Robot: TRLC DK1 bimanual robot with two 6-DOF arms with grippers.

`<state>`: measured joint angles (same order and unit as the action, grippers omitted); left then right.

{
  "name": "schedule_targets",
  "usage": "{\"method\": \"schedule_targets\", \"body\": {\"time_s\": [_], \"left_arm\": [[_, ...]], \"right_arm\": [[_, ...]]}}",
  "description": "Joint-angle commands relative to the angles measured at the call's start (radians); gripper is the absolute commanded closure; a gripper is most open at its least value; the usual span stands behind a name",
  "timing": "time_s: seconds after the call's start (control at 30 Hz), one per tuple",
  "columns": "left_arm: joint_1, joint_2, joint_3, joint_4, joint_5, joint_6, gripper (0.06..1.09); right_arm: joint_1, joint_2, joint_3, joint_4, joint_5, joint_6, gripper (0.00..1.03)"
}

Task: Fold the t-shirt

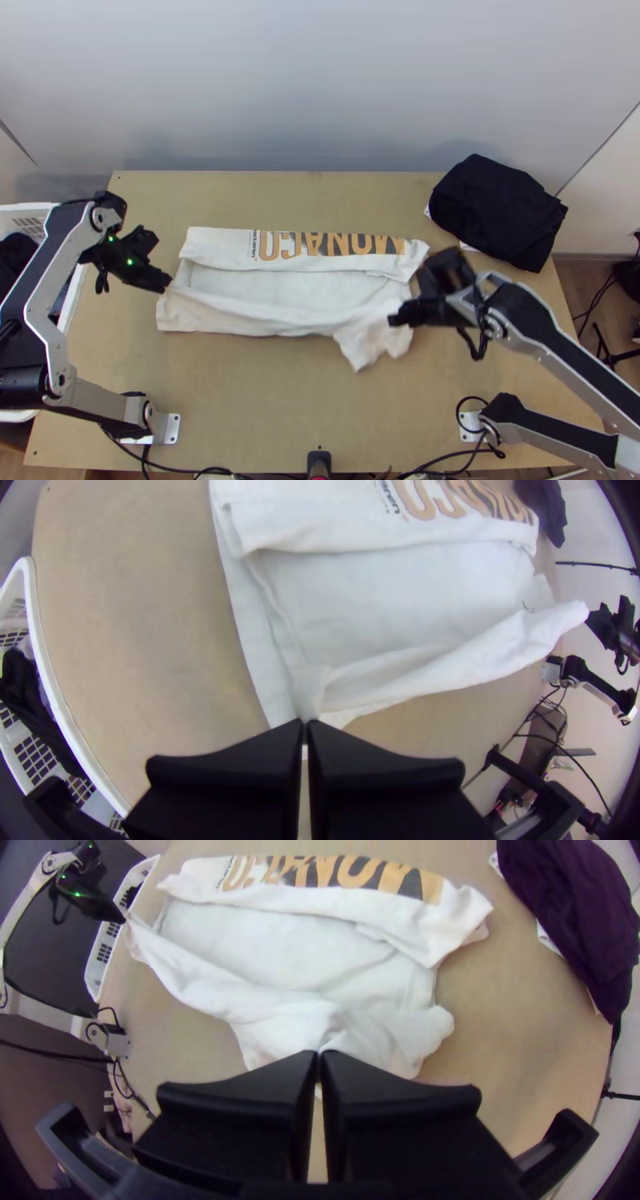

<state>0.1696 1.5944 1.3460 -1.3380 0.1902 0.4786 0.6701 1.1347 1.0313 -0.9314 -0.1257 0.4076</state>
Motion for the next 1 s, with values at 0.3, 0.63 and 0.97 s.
{"method": "schedule_targets", "body": {"time_s": [0.3,0.63,0.97], "left_arm": [[-0.042,0.211,0.393,-0.007,0.023,-0.126,1.05],[-0.068,0.424,0.682,-0.007,0.022,-0.216,1.05],[-0.065,0.569,0.777,-0.024,0.018,-0.252,1.05]], "right_arm": [[-0.199,0.240,0.222,0.086,-0.054,-0.130,1.00],[-0.233,0.366,0.246,0.213,-0.054,-0.128,1.00],[-0.343,0.573,0.326,0.270,-0.054,-0.158,1.00]]}}
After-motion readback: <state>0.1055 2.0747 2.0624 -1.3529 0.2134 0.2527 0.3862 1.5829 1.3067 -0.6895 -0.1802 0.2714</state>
